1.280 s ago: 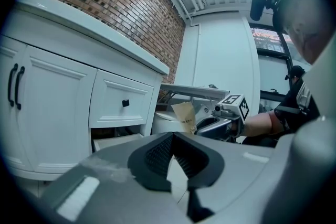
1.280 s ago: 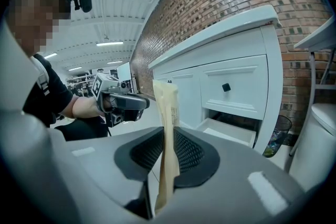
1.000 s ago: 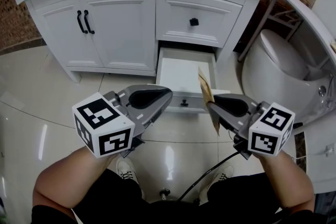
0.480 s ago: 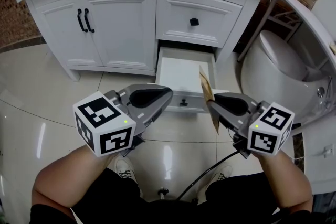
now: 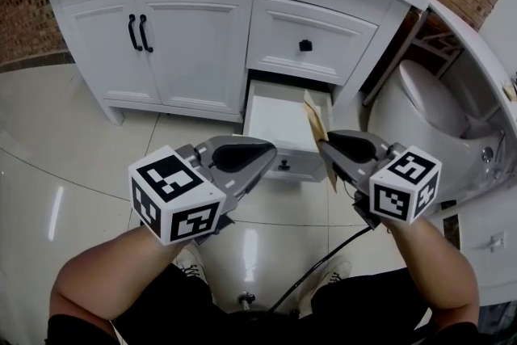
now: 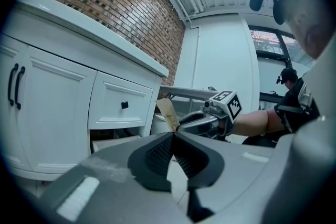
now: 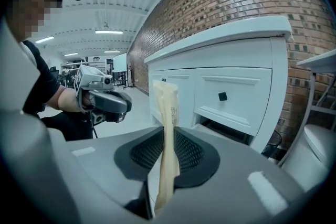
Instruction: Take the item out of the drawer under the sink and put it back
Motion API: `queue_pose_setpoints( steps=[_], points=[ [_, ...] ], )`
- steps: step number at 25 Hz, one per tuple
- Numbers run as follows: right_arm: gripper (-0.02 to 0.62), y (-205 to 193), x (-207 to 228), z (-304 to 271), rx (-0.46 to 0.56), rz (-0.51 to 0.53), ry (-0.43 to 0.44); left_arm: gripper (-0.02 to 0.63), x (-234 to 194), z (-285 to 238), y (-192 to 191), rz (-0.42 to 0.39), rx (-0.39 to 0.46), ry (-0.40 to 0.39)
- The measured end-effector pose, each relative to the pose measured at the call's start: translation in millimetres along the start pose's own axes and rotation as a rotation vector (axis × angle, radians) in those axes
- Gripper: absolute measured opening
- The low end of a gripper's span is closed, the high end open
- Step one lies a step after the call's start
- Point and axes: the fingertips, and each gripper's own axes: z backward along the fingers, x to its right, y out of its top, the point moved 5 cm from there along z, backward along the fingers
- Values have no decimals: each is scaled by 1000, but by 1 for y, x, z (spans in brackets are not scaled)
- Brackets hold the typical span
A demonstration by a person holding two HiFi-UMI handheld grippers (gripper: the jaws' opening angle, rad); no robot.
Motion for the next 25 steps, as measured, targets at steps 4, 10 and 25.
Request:
queue_pose_setpoints(
  steps=[4,10,25],
  points=[
    [64,10,12,-20,-23,45,-10,6,-3,2,1,3,5,5],
    [64,26,46,-63,-21,149,-51,6,-6,3,6,-1,22,6],
    [64,-53,135,-173,-429,237,-93,6,-29,8,8,52,36,36]
  ],
)
